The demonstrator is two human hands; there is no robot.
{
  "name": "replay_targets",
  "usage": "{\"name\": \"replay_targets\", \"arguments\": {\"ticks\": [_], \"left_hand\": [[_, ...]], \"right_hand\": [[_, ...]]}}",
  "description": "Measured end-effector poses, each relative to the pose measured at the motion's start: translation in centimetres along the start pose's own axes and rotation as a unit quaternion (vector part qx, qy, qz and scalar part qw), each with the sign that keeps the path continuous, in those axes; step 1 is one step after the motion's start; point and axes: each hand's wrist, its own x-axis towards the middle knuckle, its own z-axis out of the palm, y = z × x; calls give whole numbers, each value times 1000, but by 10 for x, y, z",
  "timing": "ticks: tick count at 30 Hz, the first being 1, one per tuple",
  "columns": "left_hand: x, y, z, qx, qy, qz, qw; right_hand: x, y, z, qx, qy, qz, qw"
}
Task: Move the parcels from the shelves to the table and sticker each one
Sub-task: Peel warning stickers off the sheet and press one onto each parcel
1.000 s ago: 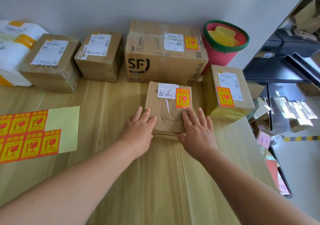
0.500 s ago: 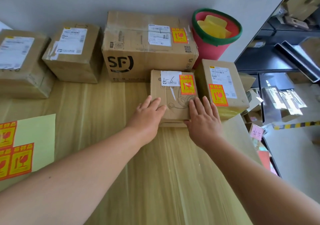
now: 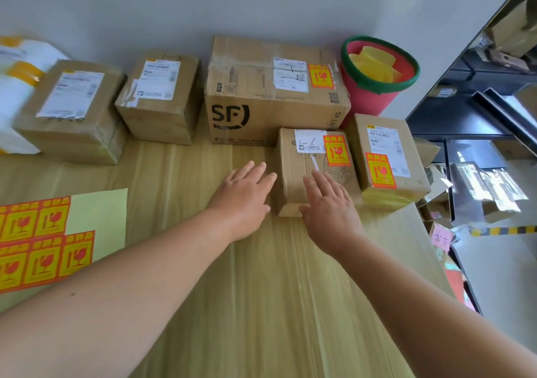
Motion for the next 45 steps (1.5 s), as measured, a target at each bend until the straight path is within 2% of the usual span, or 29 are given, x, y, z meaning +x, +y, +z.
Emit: {"name": "replay_targets", "arguments": {"ticks": [13,17,21,29,35,45], "left_hand": [[-90,-161,-83,16,79,-151,985],[-98,-220,-96,8,91,-185,978],[-85,-255,-101,-12,92,-178,980],[-4,-276,-106,14,101,-102,990],[37,-278,-95,78,69,-127,986],[12,-249,-78,31,100,-152,983]], "right_hand": [[46,-179,-42,53,16,-126,991],[72,-236,-39,90,15,-116,989],[105,-271,-31,124,12,-55,991],[170,-275,-24,116,62,49,990],[198,-263,-18,125,22,80,989],[167,-247,-13,179,30,71,981]]}}
